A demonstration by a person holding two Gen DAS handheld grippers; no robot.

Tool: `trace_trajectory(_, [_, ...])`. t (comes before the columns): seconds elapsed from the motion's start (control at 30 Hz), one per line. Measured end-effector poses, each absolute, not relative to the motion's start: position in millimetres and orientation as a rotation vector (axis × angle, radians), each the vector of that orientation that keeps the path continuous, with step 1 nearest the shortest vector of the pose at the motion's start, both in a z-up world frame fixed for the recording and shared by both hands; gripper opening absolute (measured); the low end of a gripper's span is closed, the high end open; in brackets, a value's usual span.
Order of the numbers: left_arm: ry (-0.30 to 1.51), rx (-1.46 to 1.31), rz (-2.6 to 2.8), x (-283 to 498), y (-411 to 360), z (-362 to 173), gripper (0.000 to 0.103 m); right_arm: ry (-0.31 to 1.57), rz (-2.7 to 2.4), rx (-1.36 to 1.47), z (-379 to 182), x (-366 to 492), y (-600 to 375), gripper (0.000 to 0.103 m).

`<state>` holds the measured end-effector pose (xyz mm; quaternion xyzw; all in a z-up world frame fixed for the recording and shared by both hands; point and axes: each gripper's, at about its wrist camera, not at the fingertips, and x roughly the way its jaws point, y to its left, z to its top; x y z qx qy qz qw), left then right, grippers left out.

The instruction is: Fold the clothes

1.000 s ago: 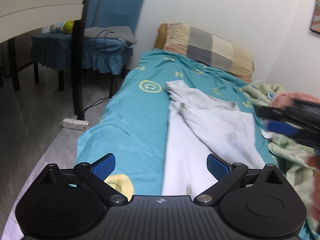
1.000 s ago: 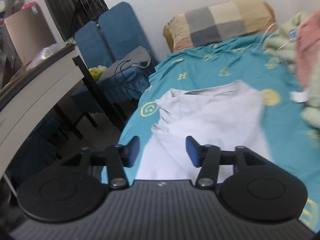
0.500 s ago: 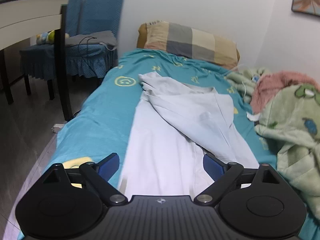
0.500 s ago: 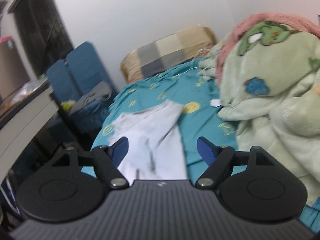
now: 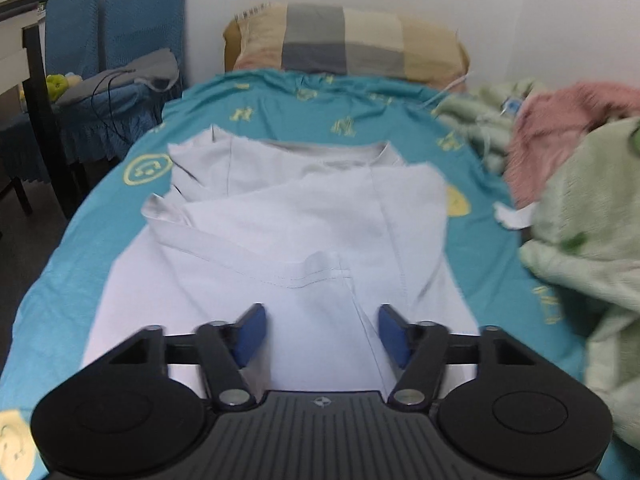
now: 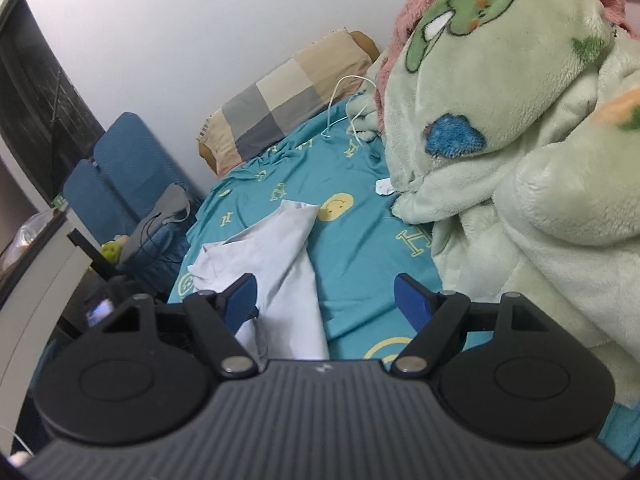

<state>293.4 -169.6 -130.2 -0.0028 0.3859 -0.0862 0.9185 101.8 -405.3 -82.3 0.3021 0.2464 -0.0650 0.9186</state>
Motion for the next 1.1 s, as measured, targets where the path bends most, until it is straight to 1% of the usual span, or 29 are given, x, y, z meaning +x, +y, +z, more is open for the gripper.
trace_trajectory(0.03, [0.793,-0.044,-0.179,295.7,-164.7,-132.0,0.013,0.512,-0.138,0.624,-83.8,103.6,-406.4,0.078])
trace_trajectory(0.07, [0.793,-0.083,-0.181,298.0,-159.7,-133.8,0.008,0.519,-0.14,0.633,-85.3,105.1,-407.8,0.078])
trace_trajectory(0.13, [0.76,-0.181,-0.22,294.8,-143.4,-128.2,0.005,0.524,-0.139,0.654,-87.5,106.3,-410.1,0.078])
trace_trajectory(0.23, [0.722,-0.258,-0.226,285.0,-111.4,-115.4,0.004,0.517,-0.137,0.656,-86.8,106.3,-411.0,0.078])
trace_trajectory(0.3, [0.749,-0.266,-0.169,284.8,-93.3,-116.8,0.004,0.521,-0.132,0.655,-86.9,106.5,-409.8,0.078])
trace_trajectory(0.4, [0.813,-0.162,-0.068,293.4,-79.8,-132.4,0.005,0.53,-0.127,0.649,-86.8,107.1,-407.9,0.078])
trace_trajectory(0.47, [0.846,-0.142,-0.071,298.5,-74.9,-142.1,0.006,0.536,-0.123,0.634,-86.5,108.1,-405.8,0.078])
trace_trajectory(0.57, [0.837,-0.117,-0.098,288.6,-74.8,-135.5,0.012,0.548,-0.105,0.623,-86.0,110.2,-403.6,0.078])
trace_trajectory(0.6, [0.836,-0.11,-0.107,281.3,-75.0,-131.0,0.02,0.552,-0.099,0.615,-85.5,110.7,-402.4,0.078])
trace_trajectory(0.73, [0.858,-0.107,-0.177,231.0,-75.5,-109.7,0.031,0.567,-0.075,0.584,-81.6,109.6,-399.2,0.078])
trace_trajectory(0.8, [0.888,-0.144,-0.219,199.1,-76.6,-99.5,0.043,0.571,-0.065,0.572,-78.3,106.3,-398.5,0.078])
trace_trajectory(0.97, [1.056,-0.296,-0.356,116.5,-99.6,-95.1,0.05,0.533,-0.071,0.57,-62.2,87.7,-404.6,0.078])
trace_trajectory(1.03, [1.094,-0.297,-0.392,91.7,-120.4,-96.8,0.053,0.51,-0.084,0.582,-57.3,78.9,-410.2,0.078])
trace_trajectory(1.1, [1.116,-0.283,-0.409,71.0,-141.5,-99.4,0.067,0.503,-0.108,0.596,-56.6,73.2,-416.6,0.078])
